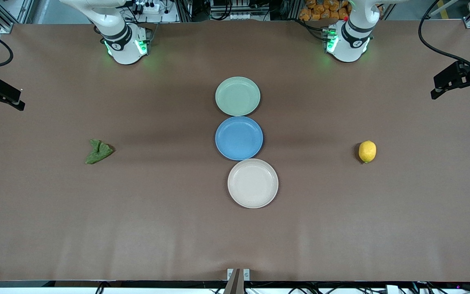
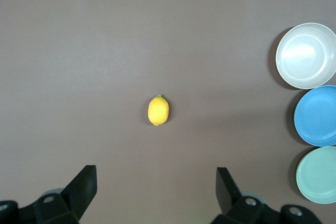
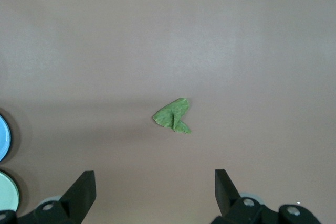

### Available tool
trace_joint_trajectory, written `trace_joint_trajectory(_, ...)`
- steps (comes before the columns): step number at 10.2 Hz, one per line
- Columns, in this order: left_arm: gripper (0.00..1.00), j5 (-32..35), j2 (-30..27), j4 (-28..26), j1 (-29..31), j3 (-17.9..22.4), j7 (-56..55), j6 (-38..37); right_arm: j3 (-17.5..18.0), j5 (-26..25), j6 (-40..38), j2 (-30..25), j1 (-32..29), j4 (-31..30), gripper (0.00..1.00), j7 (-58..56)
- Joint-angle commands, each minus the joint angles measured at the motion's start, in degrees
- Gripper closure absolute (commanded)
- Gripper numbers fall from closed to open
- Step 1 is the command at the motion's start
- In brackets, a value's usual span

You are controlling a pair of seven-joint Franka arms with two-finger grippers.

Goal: Place lemon and lettuce in plates

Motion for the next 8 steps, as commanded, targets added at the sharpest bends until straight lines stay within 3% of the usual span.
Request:
trace_joint_trajectory(1,0.0,1.1,-0.4,0.4,-0.1,0.0,-0.4,-0.1,0.2,1.1,-0.8,-0.7,-0.8,0.1,0.0,-0.5)
trace_joint_trajectory(8,0.0,0.9,-0.1,0.4,-0.3,0.0,-0.7,-0.1,0.2,0.9,-0.8,-0.5,-0.9,0.1,0.0,-0.6)
